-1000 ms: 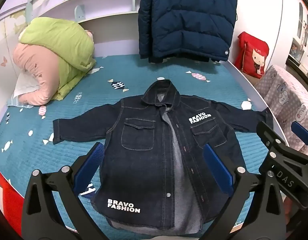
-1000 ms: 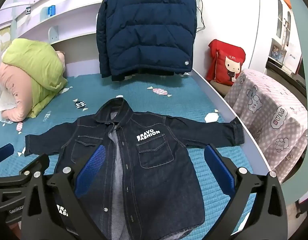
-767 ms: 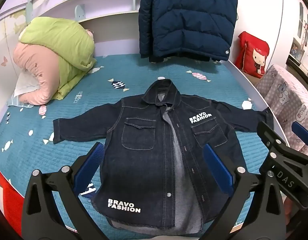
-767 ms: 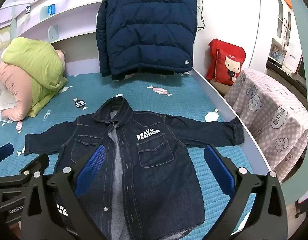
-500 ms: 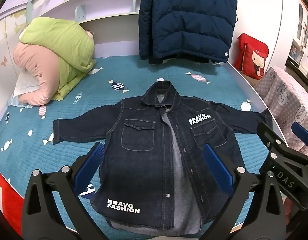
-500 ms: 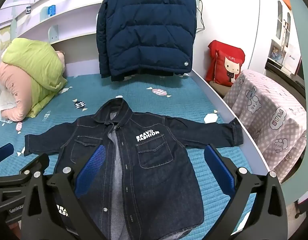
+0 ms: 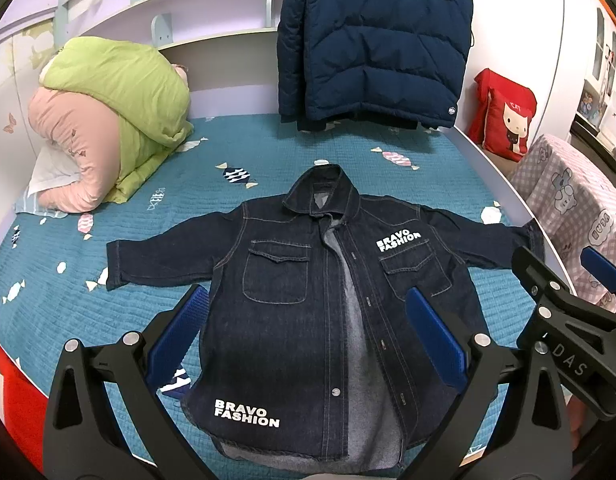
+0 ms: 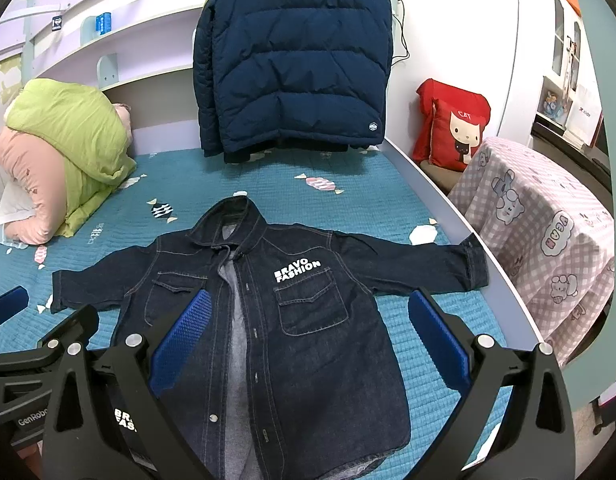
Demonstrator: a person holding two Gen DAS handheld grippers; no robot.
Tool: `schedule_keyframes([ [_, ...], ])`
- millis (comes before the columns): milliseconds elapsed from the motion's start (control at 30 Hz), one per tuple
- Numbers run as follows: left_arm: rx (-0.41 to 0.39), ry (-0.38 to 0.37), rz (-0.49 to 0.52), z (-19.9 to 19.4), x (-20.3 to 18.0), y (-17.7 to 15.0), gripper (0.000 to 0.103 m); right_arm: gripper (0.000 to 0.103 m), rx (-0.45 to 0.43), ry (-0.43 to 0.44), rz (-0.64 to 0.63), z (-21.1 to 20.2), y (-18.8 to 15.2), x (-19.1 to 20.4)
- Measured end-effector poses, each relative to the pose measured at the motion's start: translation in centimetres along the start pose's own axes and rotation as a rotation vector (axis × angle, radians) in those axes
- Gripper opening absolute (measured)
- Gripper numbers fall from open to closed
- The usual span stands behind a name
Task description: Fold large clothes
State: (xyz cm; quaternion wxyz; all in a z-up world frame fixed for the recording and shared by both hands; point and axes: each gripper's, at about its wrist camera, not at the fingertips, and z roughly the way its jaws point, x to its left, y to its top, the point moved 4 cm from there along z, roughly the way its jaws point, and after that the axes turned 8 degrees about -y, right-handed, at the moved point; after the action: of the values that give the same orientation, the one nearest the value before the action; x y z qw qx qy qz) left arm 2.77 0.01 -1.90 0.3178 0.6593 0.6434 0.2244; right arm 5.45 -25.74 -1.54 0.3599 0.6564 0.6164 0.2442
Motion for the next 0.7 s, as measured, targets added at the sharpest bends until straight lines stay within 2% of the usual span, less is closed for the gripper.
schedule_keyframes([
  [700, 0.025, -0.019, -0.006, 0.46, -0.22, -0.47, 0.098, 0.096, 0.023, -0.003, 0.005, 0.54, -0.71, -0.35],
])
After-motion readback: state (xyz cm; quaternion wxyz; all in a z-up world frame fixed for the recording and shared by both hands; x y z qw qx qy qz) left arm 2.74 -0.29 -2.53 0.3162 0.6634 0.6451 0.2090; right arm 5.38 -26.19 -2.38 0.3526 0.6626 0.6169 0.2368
